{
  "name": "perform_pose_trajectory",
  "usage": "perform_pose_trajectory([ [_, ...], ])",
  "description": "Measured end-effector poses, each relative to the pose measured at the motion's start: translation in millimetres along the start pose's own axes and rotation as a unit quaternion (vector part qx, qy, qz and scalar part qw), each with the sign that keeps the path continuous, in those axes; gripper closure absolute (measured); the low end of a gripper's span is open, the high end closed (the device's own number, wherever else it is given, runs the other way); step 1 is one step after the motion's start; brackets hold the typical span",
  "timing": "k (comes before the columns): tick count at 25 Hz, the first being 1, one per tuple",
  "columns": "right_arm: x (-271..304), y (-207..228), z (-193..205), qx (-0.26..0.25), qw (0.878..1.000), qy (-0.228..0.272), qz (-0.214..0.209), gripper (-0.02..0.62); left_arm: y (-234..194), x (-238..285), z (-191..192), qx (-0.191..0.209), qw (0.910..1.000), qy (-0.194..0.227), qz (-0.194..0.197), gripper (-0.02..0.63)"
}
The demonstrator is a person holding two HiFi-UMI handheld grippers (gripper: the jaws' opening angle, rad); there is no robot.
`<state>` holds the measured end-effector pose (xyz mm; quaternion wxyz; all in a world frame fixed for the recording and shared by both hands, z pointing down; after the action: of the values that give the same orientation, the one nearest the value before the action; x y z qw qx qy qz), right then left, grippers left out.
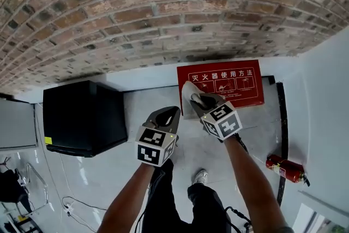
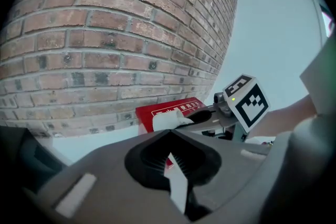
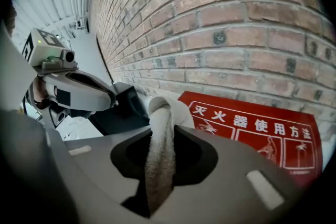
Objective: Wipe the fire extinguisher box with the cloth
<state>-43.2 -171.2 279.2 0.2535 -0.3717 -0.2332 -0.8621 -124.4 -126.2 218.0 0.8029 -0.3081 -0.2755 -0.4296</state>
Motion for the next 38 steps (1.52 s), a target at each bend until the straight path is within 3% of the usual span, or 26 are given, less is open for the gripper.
perform_pose_trajectory([
  [9,-67.8,107.5,60.0,0.08,0.994,0.015,0.071,0.503,70.7,34.3,3.1,0.009,0.9998,0.001,0.02,0.606],
  [14,-116.3,173.4,102.3,0.119,0.983,0.021,0.135,0.505,91.0,47.0,13.0,0.015,0.9997,-0.007,0.02,0.606],
  [21,-163.4,218.3,153.5,0.166,0.961,0.04,0.216,0.505,116.6,65.1,27.1,0.039,0.9982,-0.01,0.045,0.606],
  [26,-189.3,229.1,204.3,0.202,0.926,0.043,0.316,0.505,119.2,83.1,55.8,0.068,0.9936,-0.024,0.087,0.606],
  [33,-182.6,203.0,255.8,0.262,0.87,0.078,0.411,0.503,98.0,106.1,107.4,0.127,0.9812,-0.031,0.142,0.606],
  [36,-158.4,191.6,265.9,0.251,0.873,0.109,0.404,0.503,87.3,119.8,129.8,0.137,0.9807,-0.024,0.138,0.606],
  [38,-143.2,189.1,258.9,0.232,0.88,0.161,0.382,0.503,86.1,131.7,139.9,0.134,0.982,-0.008,0.133,0.606],
])
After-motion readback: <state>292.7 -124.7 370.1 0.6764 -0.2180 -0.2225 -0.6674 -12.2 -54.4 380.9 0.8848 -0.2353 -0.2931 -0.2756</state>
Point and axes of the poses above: the fingertips, and each gripper's own axes: x forward along the fingers, y to its right, z out of its underside, the point moved 3 cm from there along -x, backward along the fingers, and after that the axes turned 9 degrees about -y, right-handed, at the moved point
